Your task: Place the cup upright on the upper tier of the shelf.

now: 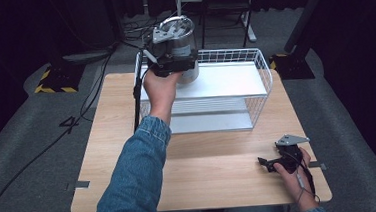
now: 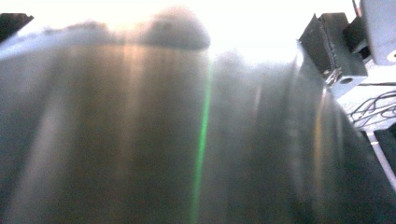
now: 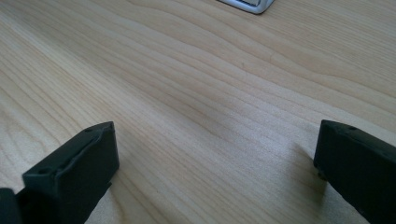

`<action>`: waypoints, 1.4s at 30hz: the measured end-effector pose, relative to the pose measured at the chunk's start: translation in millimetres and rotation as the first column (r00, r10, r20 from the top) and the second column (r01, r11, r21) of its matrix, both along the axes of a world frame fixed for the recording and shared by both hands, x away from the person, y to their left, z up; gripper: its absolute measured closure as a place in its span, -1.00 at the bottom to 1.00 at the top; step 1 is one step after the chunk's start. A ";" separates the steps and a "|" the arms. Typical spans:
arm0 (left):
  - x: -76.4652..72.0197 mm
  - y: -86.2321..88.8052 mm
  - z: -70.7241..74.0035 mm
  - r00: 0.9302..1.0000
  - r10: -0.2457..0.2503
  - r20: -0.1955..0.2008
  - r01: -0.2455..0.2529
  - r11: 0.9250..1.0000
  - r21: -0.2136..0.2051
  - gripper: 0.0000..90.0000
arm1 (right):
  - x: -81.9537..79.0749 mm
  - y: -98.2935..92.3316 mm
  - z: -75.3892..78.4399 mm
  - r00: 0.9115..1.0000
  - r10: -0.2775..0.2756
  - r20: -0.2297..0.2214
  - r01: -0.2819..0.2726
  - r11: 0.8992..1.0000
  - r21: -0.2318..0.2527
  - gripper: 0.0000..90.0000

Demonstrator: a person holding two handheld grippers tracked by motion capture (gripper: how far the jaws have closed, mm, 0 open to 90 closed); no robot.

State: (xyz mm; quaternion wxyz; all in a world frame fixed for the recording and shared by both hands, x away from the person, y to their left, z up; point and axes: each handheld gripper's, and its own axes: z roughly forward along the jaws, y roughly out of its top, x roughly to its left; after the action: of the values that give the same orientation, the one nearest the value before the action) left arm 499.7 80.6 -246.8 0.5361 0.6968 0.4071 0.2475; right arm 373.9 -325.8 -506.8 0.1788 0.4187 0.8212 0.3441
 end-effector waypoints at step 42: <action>27.7 -28.6 -22.5 0.999 0.023 -0.047 -0.018 0.994 0.109 -0.93 | -0.2 0.0 0.1 1.000 0.001 -0.002 -0.001 1.000 0.003 -0.98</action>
State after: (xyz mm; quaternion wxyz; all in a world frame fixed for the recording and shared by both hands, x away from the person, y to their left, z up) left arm 527.5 52.0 -269.3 0.4847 0.7266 0.4131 0.2579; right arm 373.8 -325.8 -506.7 0.1772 0.4188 0.8210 0.3451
